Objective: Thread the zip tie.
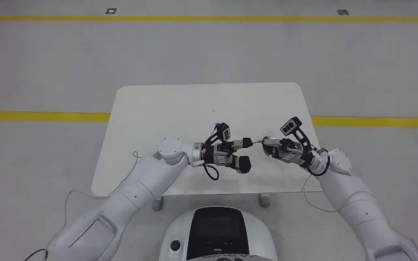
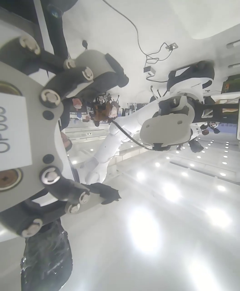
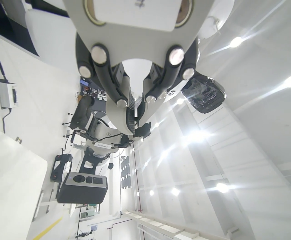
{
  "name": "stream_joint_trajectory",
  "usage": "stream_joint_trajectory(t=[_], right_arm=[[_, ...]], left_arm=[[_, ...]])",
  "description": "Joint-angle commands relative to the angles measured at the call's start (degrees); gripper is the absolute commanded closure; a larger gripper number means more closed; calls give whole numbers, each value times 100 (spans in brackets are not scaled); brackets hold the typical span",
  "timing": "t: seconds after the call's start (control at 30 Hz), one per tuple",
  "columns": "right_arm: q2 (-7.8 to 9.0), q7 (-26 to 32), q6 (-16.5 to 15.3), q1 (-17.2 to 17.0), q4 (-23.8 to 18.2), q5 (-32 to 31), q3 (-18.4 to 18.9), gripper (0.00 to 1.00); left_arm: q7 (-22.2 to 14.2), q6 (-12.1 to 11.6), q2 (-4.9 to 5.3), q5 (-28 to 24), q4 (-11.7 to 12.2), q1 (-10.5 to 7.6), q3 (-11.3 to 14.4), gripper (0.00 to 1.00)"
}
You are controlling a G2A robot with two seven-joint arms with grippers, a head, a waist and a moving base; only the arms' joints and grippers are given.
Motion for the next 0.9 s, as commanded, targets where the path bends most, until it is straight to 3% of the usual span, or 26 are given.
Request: stream_joint_trajectory(t=[0.0, 0.3, 0.37, 0.4, 0.43, 0.47, 0.57, 0.87], right_arm=[[1, -2, 6, -25, -92, 64, -30, 100], [46, -2, 5, -59, -279, 108, -193, 100], [42, -2, 19, -22, -260, 101, -263, 100], [40, -2, 17, -3, -242, 96, -288, 100], [38, -2, 16, 17, -221, 82, -313, 100], [37, -2, 15, 38, -204, 69, -337, 100], [38, -2, 6, 90, -142, 38, -386, 100], [112, -2, 19, 176, 23, -324, -313, 100]], left_arm=[[57, 2, 5, 35, -18, 4, -17, 0], [227, 41, -8, 195, -41, 9, 18, 0], [258, 41, -10, 210, -39, 13, 18, 9], [293, 39, -11, 200, -26, 20, 8, 21], [309, 36, -10, 198, -19, 25, 0, 41], [311, 39, -9, 197, -12, 27, -7, 49], [319, 34, 0, 197, 1, 38, -40, 61], [355, 69, 13, 203, -13, 85, -90, 76]])
